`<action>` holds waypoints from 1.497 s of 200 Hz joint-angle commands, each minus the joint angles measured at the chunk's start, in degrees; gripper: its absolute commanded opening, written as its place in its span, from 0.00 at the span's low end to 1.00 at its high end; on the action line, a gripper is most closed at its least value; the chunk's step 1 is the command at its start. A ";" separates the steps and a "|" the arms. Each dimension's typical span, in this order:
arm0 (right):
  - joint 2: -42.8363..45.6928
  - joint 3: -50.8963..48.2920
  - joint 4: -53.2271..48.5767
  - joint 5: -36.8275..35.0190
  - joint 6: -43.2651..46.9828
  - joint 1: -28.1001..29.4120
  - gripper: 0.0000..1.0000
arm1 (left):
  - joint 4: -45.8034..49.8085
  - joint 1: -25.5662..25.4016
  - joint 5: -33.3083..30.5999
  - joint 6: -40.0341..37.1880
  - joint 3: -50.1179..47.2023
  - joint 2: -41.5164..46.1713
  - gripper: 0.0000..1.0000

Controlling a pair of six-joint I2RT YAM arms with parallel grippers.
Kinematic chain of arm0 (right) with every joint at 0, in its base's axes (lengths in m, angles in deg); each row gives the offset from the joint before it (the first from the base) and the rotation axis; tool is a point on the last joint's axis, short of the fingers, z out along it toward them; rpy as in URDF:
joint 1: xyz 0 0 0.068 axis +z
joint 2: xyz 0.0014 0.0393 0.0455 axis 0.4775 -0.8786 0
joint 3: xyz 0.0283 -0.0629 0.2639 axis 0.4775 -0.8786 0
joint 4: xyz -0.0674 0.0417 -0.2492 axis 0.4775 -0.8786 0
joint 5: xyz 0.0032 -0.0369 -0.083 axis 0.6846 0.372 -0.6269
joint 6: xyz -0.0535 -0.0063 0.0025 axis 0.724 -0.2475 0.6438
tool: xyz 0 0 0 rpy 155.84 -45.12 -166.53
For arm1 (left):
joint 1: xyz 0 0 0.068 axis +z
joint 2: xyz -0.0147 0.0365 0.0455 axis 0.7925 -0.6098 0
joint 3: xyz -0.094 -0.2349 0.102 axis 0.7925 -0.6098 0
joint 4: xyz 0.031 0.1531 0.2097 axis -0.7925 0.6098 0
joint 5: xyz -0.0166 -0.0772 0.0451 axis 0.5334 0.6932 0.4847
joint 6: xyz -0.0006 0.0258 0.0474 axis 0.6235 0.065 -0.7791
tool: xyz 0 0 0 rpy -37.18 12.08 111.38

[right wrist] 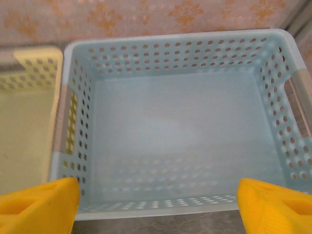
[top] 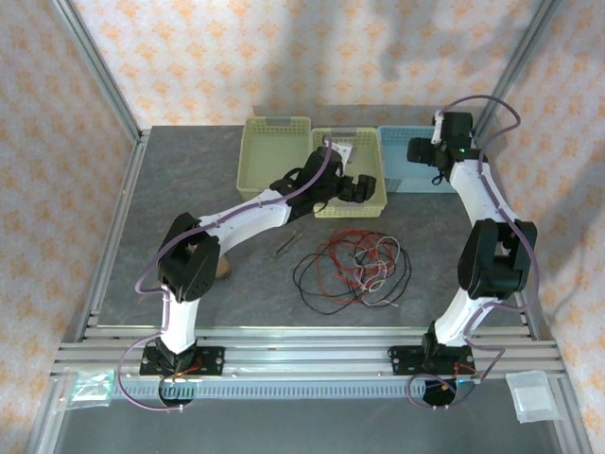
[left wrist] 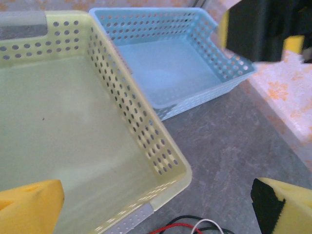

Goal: Untangle the cables

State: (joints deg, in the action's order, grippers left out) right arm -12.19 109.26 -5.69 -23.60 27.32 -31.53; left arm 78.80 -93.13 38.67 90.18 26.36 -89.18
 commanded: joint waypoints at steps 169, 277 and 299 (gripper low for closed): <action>-16.23 8.17 -13.22 -1.94 47.61 -0.75 0.66 | 3.95 6.04 6.93 8.32 -0.09 -0.20 0.99; -14.04 5.46 -13.48 -3.38 44.03 -0.69 0.13 | 2.83 6.16 6.47 7.91 -1.33 0.62 0.99; -12.67 5.06 -13.20 -3.09 41.33 -0.74 0.09 | 2.46 6.17 6.42 7.83 -2.31 1.41 0.99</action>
State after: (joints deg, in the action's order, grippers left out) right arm -28.05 115.32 -18.19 -25.70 72.76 -31.94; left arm 82.01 -86.92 44.66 97.37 24.11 -89.08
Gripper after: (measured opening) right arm 0.101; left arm 0.990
